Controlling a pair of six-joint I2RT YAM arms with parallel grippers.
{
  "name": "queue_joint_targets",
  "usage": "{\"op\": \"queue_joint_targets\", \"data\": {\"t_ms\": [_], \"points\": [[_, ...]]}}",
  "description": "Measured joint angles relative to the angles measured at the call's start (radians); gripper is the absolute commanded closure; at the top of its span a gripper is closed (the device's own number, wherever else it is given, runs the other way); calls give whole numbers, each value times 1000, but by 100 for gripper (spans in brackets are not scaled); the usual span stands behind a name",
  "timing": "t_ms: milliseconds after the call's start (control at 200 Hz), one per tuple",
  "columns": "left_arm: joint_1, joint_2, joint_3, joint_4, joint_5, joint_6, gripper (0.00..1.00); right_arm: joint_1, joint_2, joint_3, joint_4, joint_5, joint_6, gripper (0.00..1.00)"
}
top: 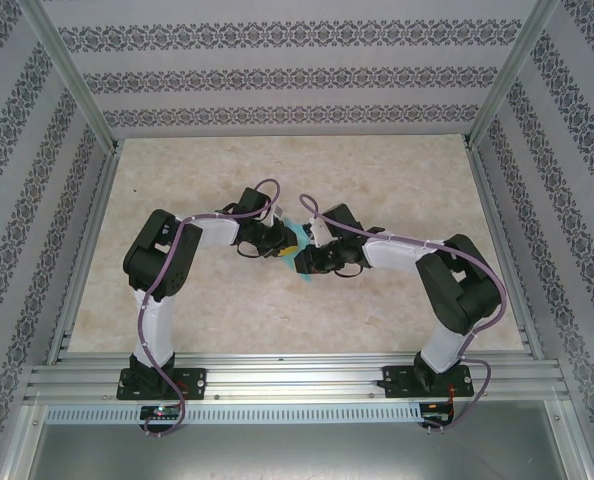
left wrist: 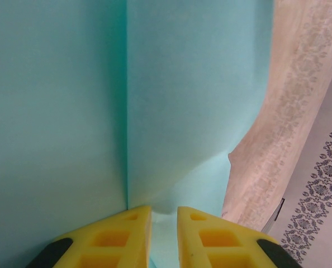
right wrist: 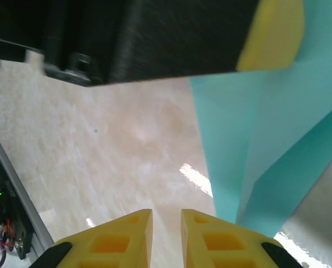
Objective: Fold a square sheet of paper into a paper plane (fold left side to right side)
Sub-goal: Fourth fold the wing at the center of the table.
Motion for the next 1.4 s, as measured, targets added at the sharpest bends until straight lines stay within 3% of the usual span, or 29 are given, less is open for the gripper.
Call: {"op": "queue_joint_targets", "data": {"t_ms": [1399], "points": [[0, 0, 0, -1, -3, 0, 79, -8, 58, -3, -37, 39, -24, 79]]}}
